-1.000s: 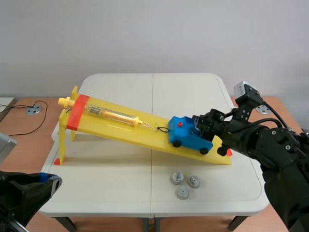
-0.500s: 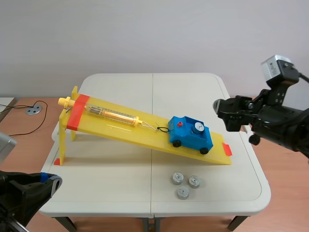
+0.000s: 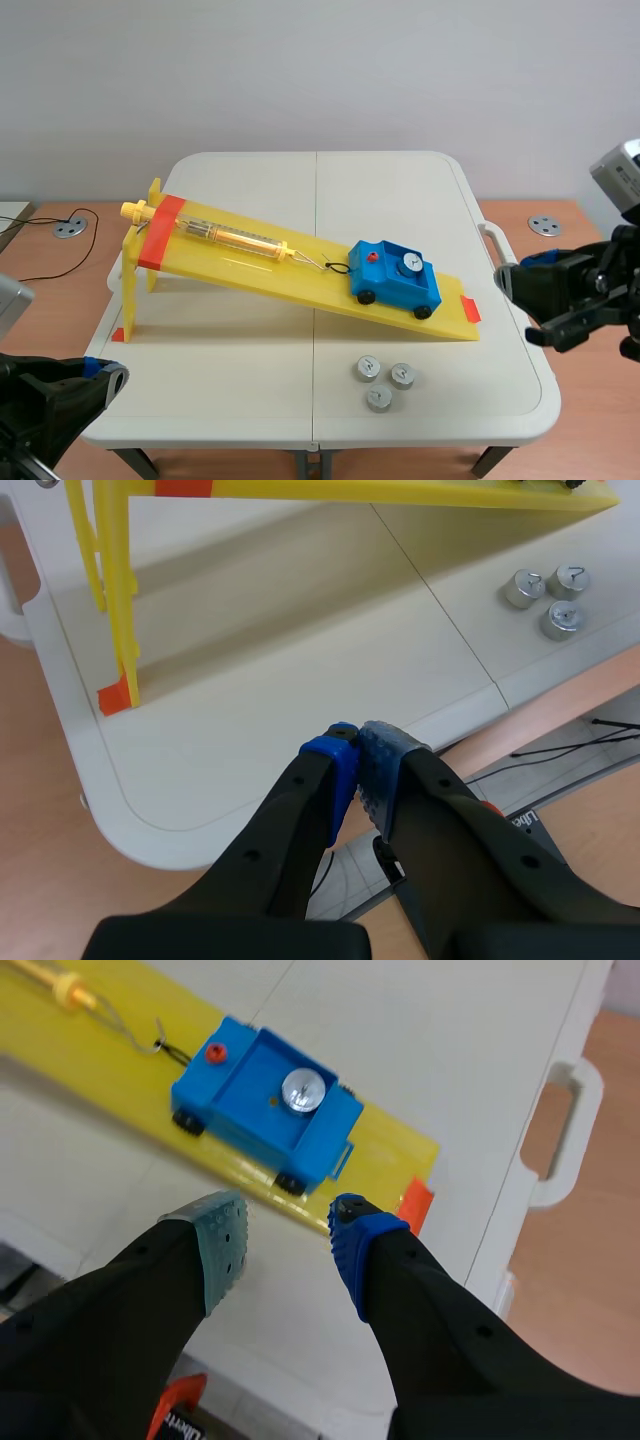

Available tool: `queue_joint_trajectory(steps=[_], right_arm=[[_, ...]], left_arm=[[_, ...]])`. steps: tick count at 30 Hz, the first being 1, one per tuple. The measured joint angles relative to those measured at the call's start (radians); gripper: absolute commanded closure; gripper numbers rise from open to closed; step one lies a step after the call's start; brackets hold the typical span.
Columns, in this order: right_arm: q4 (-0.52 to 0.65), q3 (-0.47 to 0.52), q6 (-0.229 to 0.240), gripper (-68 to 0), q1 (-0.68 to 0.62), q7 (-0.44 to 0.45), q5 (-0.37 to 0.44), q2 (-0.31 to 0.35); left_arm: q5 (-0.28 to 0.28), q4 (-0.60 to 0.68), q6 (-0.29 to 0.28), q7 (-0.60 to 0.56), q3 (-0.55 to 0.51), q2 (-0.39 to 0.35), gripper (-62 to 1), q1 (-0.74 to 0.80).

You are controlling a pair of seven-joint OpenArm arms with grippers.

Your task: Place the four metal weights on the blue cart on the ramp.

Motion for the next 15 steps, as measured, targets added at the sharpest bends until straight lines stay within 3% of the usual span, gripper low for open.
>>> queue_joint_trajectory(steps=[7,15], right_arm=[[0.018,-0.016,0.018,-21.6,-0.068,-0.02,-0.041,0.018],[0.017,-0.164,0.012,-21.6,-0.064,0.032,-0.262,0.018]], left_arm=[[0.0,0.0,0.0,0.0,0.0,0.0,-2.9,0.0],[0.0,0.0,0.0,0.0,0.0,0.0,-2.9,0.0]])
